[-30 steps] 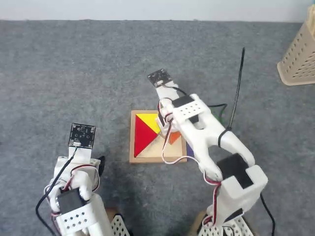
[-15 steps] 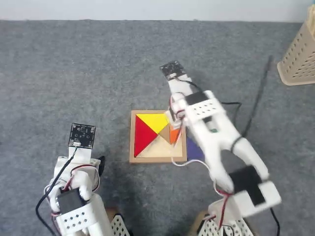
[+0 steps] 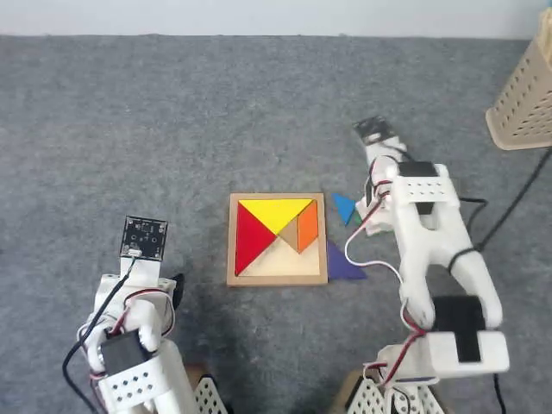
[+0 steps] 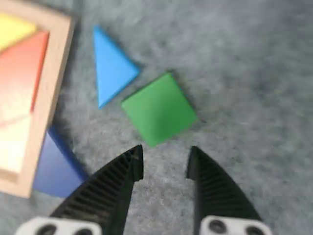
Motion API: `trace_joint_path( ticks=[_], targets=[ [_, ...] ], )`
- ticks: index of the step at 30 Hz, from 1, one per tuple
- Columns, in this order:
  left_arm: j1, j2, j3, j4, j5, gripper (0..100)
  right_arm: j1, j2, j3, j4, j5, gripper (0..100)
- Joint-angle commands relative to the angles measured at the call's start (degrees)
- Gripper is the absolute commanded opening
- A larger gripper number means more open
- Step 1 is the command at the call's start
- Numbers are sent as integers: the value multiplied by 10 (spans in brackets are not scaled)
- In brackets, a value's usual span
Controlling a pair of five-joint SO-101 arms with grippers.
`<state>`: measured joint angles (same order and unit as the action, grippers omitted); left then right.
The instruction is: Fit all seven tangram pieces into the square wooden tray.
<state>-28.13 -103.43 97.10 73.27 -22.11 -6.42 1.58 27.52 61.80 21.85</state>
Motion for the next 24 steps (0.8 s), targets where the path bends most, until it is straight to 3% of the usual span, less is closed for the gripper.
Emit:
trace_joint_path(
  ticks=[1,6,13,19,24],
  targets=[
    [-3,-9,-5,2,-5,280,8,26,-48,-16,69,262],
    [-3,-9,-5,2,-5,280,7,88,-98,-16,148,311],
    [-3,-9,-5,2,-5,280,7,174,-135,-26,164,306],
    [-3,-9,-5,2,-5,280,10,174,-137,-35,162,159],
    [-3,-9,-5,2,-5,280,11,171,-140,-34,127,134]
  ],
)
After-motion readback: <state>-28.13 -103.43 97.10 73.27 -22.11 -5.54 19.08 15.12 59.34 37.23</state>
